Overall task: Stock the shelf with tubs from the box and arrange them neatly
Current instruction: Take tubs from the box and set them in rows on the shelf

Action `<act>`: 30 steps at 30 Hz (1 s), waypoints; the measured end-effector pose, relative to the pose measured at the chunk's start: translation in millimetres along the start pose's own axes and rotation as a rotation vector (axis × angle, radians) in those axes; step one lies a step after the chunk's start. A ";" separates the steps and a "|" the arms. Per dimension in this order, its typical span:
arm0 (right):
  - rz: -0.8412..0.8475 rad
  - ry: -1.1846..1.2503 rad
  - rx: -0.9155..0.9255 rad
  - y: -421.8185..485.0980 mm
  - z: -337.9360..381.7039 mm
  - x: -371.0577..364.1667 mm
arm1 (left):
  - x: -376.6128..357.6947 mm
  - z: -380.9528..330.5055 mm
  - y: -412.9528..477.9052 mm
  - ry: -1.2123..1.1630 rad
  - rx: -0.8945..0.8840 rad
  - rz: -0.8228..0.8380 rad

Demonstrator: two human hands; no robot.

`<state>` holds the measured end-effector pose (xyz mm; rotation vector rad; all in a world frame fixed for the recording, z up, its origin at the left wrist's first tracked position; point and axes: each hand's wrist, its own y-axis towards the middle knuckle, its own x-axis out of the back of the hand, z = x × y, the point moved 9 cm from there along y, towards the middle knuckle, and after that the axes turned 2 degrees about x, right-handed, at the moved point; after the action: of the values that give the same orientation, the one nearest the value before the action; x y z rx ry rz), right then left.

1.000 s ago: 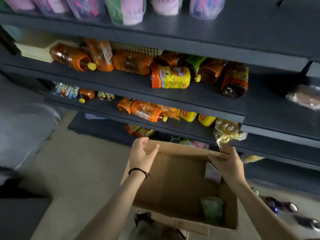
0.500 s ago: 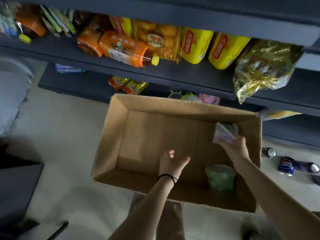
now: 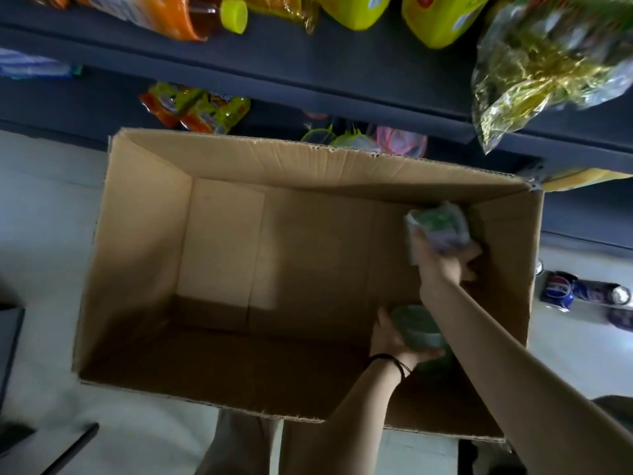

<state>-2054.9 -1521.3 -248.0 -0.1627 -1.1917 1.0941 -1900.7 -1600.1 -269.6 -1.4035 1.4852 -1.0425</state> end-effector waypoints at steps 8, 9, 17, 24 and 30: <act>-0.072 0.103 -0.098 -13.2 7.5 3.6 | 75.3 0.6 -11.5 -0.165 -0.027 -0.141; -0.039 0.081 -0.060 -13.7 6.0 0.3 | 99.5 6.8 -9.6 -0.176 -0.033 -0.207; 0.300 -0.144 0.347 -47.7 29.2 -38.8 | 236.8 8.2 -14.7 -0.181 -0.115 -0.459; 0.286 -0.104 0.220 -73.9 37.1 -38.3 | 235.0 -14.7 -31.8 -0.277 -0.164 -0.457; 0.334 0.039 0.580 -167.2 137.7 21.9 | 296.2 -86.0 -162.4 -0.396 -0.475 -0.575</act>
<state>-2067.0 -1648.4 -71.6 0.0706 -0.7854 1.6793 -1942.4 -1899.1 -95.3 -2.3144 1.0899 -0.6811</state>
